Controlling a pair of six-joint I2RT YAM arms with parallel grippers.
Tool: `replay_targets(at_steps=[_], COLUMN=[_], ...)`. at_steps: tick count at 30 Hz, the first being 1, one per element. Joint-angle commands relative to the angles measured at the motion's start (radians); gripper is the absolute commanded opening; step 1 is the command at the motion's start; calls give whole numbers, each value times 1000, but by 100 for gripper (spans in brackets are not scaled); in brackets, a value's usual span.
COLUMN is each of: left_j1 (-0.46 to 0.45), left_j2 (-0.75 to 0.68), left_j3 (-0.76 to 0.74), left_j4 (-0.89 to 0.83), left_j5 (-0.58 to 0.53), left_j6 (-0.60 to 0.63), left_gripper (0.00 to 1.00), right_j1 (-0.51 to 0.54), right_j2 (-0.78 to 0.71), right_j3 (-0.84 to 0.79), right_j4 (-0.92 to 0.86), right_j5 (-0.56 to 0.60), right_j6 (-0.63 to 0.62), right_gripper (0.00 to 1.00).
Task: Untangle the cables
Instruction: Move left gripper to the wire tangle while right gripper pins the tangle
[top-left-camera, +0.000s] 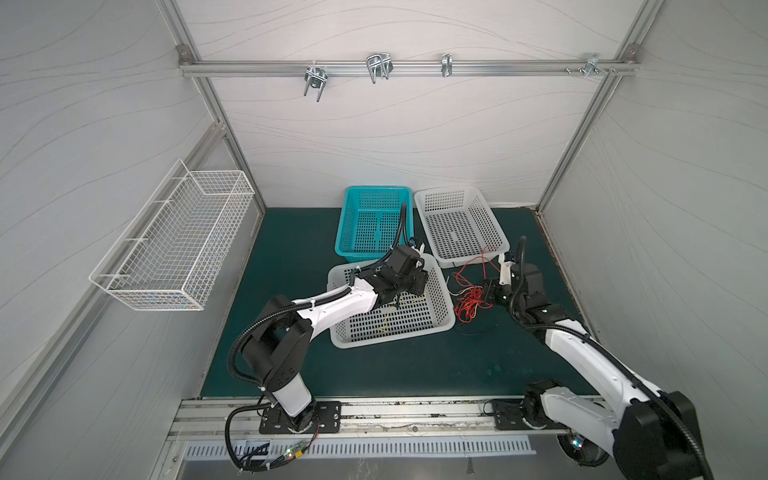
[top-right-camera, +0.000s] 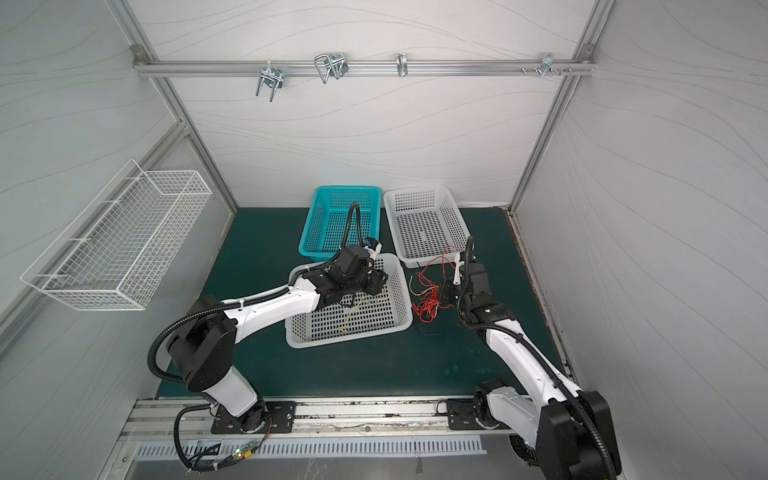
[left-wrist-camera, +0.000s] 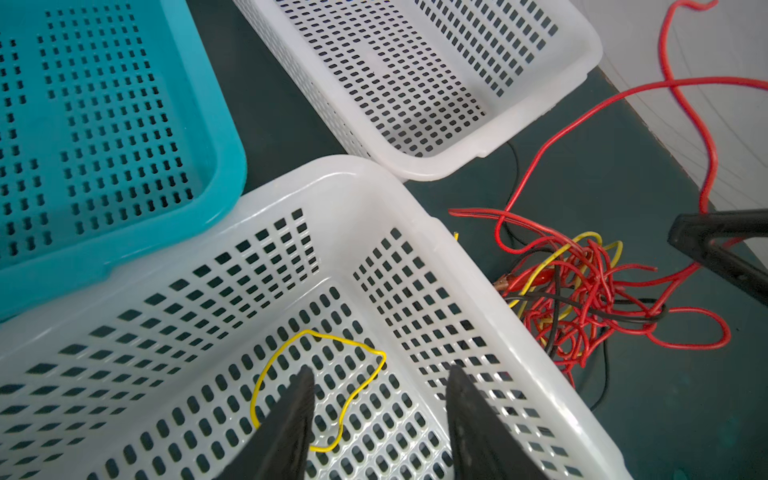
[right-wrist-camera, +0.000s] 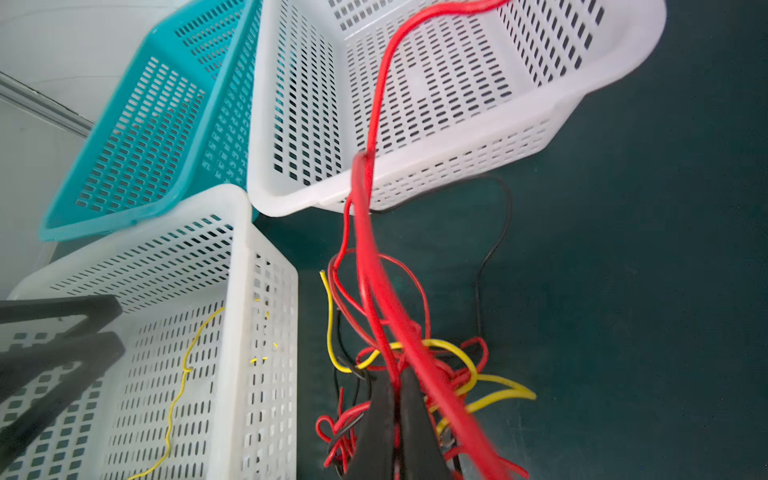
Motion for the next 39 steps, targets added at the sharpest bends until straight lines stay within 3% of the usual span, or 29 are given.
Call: replay_targets(at_steps=[1, 8, 14, 18, 28, 39], left_j1=[-15, -68, -98, -100, -108, -115], left_j2=[-21, 10, 44, 75, 124, 223], left_j3=[54, 123, 154, 181, 240, 309], left_j4=[41, 50, 123, 148, 193, 242], left_j5=[32, 52, 85, 114, 210, 288], left_j6=[27, 79, 102, 86, 32, -43], left_gripper=[52, 52, 52, 52, 51, 47], right_j1=[-30, -43, -66, -68, -78, -79], right_j2=[-42, -84, -97, -80, -26, 5], right_j3=[50, 126, 190, 213, 167, 121], right_j4=[-45, -130, -156, -161, -69, -46], right_j5=[-44, -38, -121, -147, -298, -356], right_j6=[-19, -43, -44, -90, -67, -60], right_gripper=[0, 0, 0, 0, 0, 0])
